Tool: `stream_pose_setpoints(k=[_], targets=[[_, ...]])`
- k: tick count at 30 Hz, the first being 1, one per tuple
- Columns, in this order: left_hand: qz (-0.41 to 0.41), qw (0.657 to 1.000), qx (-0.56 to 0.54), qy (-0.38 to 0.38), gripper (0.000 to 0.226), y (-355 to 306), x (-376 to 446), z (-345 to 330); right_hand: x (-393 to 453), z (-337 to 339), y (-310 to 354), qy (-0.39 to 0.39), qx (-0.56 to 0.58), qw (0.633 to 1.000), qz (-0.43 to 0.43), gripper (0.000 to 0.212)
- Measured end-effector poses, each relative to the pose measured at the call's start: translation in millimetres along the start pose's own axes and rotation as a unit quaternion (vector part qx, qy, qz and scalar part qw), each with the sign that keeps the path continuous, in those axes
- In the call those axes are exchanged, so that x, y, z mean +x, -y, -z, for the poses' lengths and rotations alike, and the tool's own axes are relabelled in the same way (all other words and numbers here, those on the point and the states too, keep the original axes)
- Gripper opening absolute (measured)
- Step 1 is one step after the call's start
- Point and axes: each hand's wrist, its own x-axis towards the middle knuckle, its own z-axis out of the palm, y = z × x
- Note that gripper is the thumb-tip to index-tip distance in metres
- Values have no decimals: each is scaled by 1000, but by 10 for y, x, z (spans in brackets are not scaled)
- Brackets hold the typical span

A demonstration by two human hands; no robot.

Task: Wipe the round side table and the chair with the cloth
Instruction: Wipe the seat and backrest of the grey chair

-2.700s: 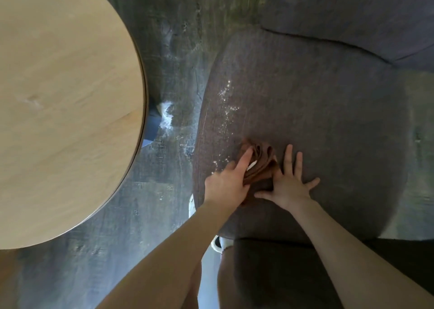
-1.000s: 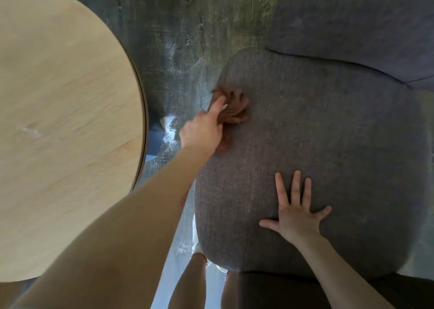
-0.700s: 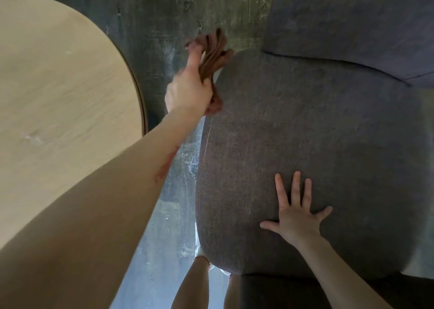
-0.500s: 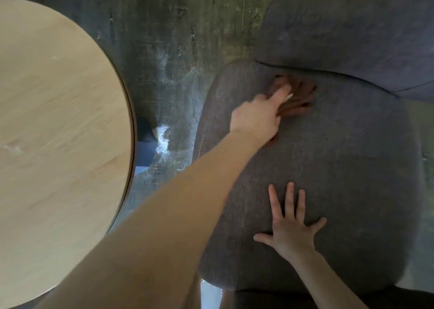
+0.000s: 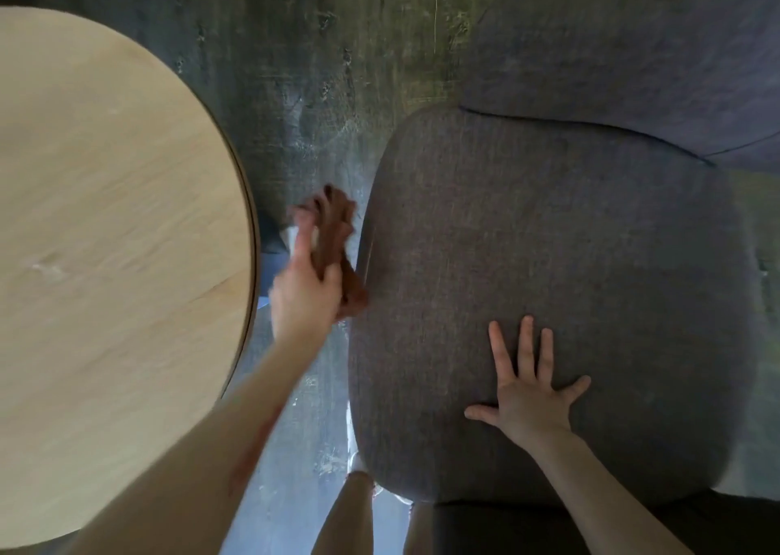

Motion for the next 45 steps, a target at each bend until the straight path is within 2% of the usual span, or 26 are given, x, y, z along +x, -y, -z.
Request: stream_pose_setpoints(k=[3, 5, 8, 12, 17, 23, 26, 28, 30, 32, 34, 36, 39, 41, 45], targets=[[-90, 987, 10, 134, 70, -58, -698, -301, 15, -24, -12, 0, 2, 1000, -8, 116], [-164, 961, 56, 214, 69, -77, -1079, -575, 38, -61, -45, -4, 6, 1000, -2, 103], [-185, 936, 128, 270, 64, -25, -1305, -838, 64, -111, -74, -29, 30, 999, -1, 88], [-151, 941, 164, 255, 68, 94, -1321, -879, 63, -110, -76, -41, 41, 998, 11, 97], [-126, 968, 141, 164, 76, 367, -1294, -659, 20, -98, -71, -45, 17, 999, 13, 112], [92, 981, 157, 70, 65, 1046, -1072, 70, -52, -139, -96, -84, 28, 996, 20, 110], [92, 981, 149, 80, 66, 1101, -1197, 308, -121, -180, -69, -105, 41, 994, 15, 107], [72, 991, 82, 83, 67, 838, -1274, 273, -228, -195, -22, -124, 74, 989, 9, 99], [58, 995, -5, 76, 67, 448, -1289, 198, -383, -173, 40, -183, 149, 972, 2, 87], [35, 995, -61, 66, 68, 67, -1244, 144, -572, -89, 108, -233, 277, 932, 11, 72], [20, 993, -98, 62, 69, -287, -1216, 195, -790, 51, 193, -223, 439, 869, 42, 51], [-13, 989, -123, 78, 60, -572, -1225, 304, -1038, 244, 303, -203, 562, 797, 83, 32], [-68, 983, -138, 102, 38, -909, -1306, 517, -1449, 593, 455, -208, 638, 728, 143, 32], [-101, 978, -151, 105, 36, -1128, -1398, 695, -1725, 828, 498, -240, 639, 713, 160, 32], [-147, 969, -164, 112, 38, -1553, -1657, 1010, -2225, 1139, 370, -295, 612, 719, 145, 33]])
